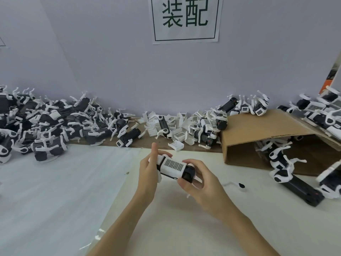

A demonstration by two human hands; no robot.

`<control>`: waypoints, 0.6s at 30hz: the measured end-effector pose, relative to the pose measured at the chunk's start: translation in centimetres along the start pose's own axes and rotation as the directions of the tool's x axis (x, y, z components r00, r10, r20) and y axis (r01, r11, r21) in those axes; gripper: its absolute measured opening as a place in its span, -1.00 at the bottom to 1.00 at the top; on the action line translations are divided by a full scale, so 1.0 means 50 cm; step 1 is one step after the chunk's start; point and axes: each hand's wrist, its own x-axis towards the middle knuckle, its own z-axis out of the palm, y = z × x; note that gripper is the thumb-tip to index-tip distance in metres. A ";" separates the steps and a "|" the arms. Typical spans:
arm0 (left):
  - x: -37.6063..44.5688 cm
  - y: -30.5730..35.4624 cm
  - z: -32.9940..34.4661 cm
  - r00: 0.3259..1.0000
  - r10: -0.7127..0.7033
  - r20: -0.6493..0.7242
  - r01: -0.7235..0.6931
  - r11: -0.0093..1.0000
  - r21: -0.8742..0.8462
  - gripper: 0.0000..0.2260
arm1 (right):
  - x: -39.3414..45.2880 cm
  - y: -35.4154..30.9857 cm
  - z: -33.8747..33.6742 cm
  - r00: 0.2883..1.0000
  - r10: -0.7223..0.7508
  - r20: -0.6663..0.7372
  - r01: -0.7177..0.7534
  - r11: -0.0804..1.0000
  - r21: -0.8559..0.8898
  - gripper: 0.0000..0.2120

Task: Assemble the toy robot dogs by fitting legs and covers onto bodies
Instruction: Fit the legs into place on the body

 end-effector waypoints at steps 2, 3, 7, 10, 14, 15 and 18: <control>0.002 0.001 -0.008 0.996 0.079 -0.046 -0.079 0.997 -0.005 -0.43 | -0.005 0.002 0.012 0.998 -0.048 0.050 0.052 0.995 -0.088 -0.54; 0.001 0.002 -0.011 0.990 0.120 -0.067 -0.120 0.993 0.006 -0.45 | -0.006 0.002 0.016 0.995 -0.080 0.058 0.088 0.984 -0.154 -0.52; -0.006 -0.007 -0.008 0.901 0.433 -0.019 -0.409 0.864 0.294 -0.62 | -0.006 0.007 0.027 0.971 -0.239 -0.024 0.211 0.897 -0.388 -0.57; -0.013 -0.020 -0.003 0.693 0.689 0.212 -0.695 0.558 0.455 -0.65 | -0.002 0.011 0.014 0.953 -0.293 -0.078 0.223 0.851 -0.474 -0.57; -0.017 -0.025 0.008 0.601 0.721 0.344 -0.789 0.468 0.398 -0.51 | 0.002 0.017 -0.007 0.959 -0.273 -0.079 0.207 0.861 -0.465 -0.51; -0.018 -0.022 0.010 0.616 0.713 0.334 -0.778 0.482 0.404 -0.54 | 0.003 0.017 -0.010 0.960 -0.266 -0.084 0.201 0.868 -0.453 -0.51; -0.017 -0.013 0.010 0.752 0.621 0.223 -0.649 0.636 0.416 -0.60 | 0.004 0.017 -0.013 0.968 -0.246 -0.052 0.194 0.865 -0.463 -0.53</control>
